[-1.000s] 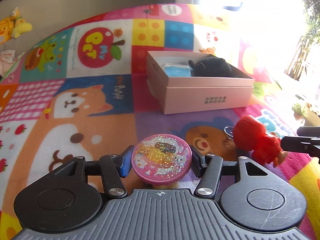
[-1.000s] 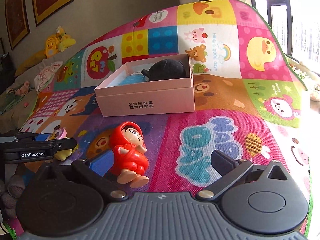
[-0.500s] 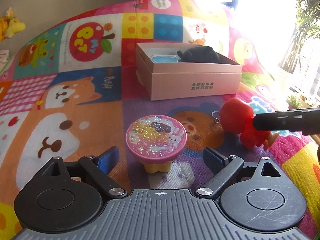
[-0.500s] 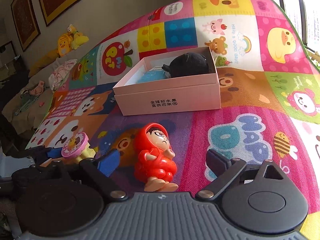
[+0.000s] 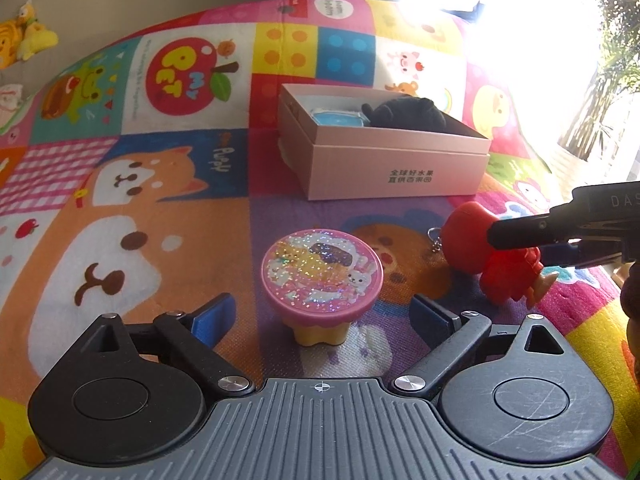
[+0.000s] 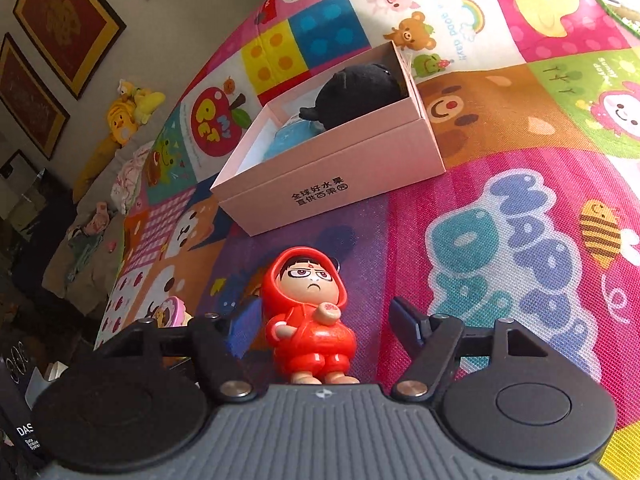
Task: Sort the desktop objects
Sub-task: 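Carry the pink-capped yellow toy over the pink box with the left gripper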
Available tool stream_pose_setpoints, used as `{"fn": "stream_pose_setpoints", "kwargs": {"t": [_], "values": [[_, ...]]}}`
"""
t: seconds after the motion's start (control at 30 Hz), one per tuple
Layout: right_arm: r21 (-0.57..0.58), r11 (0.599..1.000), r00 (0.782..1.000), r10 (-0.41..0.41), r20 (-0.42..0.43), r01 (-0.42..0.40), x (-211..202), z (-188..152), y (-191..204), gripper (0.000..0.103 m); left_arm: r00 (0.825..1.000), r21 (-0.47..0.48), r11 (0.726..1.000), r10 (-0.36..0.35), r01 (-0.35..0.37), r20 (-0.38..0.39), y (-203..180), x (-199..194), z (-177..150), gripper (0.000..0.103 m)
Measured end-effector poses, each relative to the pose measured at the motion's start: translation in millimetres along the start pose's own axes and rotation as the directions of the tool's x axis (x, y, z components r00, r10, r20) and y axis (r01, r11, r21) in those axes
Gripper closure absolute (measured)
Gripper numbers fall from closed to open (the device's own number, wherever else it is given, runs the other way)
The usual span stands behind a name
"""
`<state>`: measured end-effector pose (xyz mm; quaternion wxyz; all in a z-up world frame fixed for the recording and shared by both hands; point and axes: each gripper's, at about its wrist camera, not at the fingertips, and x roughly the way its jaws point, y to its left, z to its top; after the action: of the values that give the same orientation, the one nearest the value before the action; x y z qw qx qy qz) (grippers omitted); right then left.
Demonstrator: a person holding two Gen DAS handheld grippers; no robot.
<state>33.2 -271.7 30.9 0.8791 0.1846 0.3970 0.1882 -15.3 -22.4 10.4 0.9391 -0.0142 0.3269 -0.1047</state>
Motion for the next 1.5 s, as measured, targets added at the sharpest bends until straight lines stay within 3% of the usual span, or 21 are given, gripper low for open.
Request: {"fn": "stream_pose_setpoints", "kwargs": {"t": [0.43, 0.57, 0.77, 0.87, 1.03, 1.23, 1.5], "values": [[-0.209, 0.971, 0.993, -0.117, 0.01, 0.116, 21.1, -1.7, 34.6, 0.04, 1.0, -0.013, 1.0, -0.006, 0.006, 0.004, 1.6, -1.1, 0.1, 0.004], [-0.264, 0.95, 0.986, -0.167, 0.016, 0.165, 15.8, -8.9, 39.6, 0.054, 1.0, -0.019, 1.0, -0.008, 0.008, 0.0, 2.2, -0.1, 0.3, 0.004], [-0.26, 0.947, 0.981, -0.194, 0.001, 0.187, -3.4, -15.9, 35.3, 0.055, 1.0, 0.02, 1.0, 0.02, -0.02, 0.0, -5.3, 2.6, 3.5, 0.004], [-0.264, 0.945, 0.979, -0.202, -0.002, 0.194, -15.8, -20.2, 34.3, 0.055, 0.999, 0.055, 0.997, 0.044, -0.045, 0.016, -12.2, 2.7, 5.5, 0.014], [-0.318, 0.922, 0.972, -0.233, -0.004, 0.22, -37.2, -29.0, 40.5, 0.055, 0.998, 0.083, 0.994, 0.064, -0.065, 0.013, -17.4, 1.9, 8.4, 0.044], [-0.363, 0.901, 0.97, -0.233, 0.062, 0.239, -69.1, -30.2, 52.3, 0.055, 0.998, 0.105, 0.993, 0.046, -0.05, 0.044, -24.3, -21.7, 8.5, 0.046], [-0.374, 0.902, 0.97, -0.154, 0.186, 0.215, -112.2, -8.7, 72.1, 0.055, 0.992, 0.152, 0.988, -0.007, -0.013, 0.127, -42.3, -56.7, 24.2, 0.046]]}}
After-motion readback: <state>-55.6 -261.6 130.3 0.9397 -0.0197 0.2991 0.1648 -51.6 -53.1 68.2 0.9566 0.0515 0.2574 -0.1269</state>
